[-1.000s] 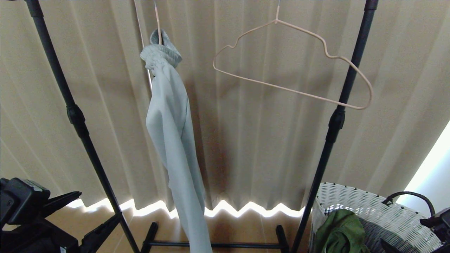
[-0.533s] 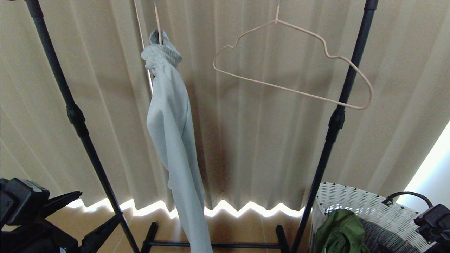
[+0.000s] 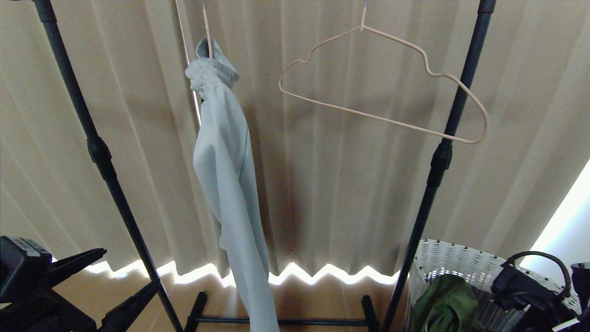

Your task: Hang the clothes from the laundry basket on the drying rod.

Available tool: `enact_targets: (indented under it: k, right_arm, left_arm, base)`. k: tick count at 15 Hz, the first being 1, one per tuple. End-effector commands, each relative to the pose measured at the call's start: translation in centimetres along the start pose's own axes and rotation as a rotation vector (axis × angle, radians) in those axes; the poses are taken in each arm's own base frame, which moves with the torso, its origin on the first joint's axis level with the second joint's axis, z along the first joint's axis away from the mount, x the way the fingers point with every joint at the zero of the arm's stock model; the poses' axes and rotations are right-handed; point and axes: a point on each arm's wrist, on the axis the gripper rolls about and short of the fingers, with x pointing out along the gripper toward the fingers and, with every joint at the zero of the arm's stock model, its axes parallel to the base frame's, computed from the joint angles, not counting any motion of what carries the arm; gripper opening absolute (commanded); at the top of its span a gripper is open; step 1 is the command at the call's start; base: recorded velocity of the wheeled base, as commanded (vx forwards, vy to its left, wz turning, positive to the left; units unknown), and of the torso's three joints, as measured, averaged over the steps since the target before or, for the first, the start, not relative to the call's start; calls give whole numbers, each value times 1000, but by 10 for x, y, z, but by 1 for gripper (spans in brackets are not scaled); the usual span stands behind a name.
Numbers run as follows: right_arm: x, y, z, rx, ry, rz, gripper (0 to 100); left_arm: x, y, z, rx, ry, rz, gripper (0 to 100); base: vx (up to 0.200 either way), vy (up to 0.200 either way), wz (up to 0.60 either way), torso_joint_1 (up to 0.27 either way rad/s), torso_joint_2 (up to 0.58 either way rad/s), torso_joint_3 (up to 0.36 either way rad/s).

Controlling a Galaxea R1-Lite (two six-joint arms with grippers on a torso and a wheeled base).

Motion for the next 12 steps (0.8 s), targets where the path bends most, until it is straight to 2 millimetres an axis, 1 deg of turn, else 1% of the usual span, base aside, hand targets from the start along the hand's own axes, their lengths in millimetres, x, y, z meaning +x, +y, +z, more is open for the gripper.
enact_targets:
  k: [1,2,4,7,9,10,12]
  right_arm:
    - [25,7,11,-53,64,82,100]
    - [25,7,11,-53,64,82,100]
    - [45,4,22,-60,61,67,100]
    - [58,1,23,-57,102,14,100]
    - [62,0,23,-52,114,-6,100]
    - [63,-1,23,-52,117,-14,0]
    - [64,-3,27,-50,108,-25,0]
  left_arm:
    - [-3,0,1,1,-17,-1,100]
    - [-3,0,1,1,-17,-1,100]
    - [-6,0,3,0,-38,4,100]
    - [-6,0,4,0,-41,4,100]
    - [-8,0,4,0,-52,6,100]
    - [-8,0,4,0,-53,7,100]
    - [-8,0,4,1,-55,7,100]
  base:
    - [0,0,0,0,0,0]
    - [0,0,0,0,0,0]
    - [0,0,0,0,0,0]
    - [0,0,0,0,0,0]
    - [0,0,0,0,0,0]
    - [0,0,0,0,0,0]
    - [0,0,0,0,0,0]
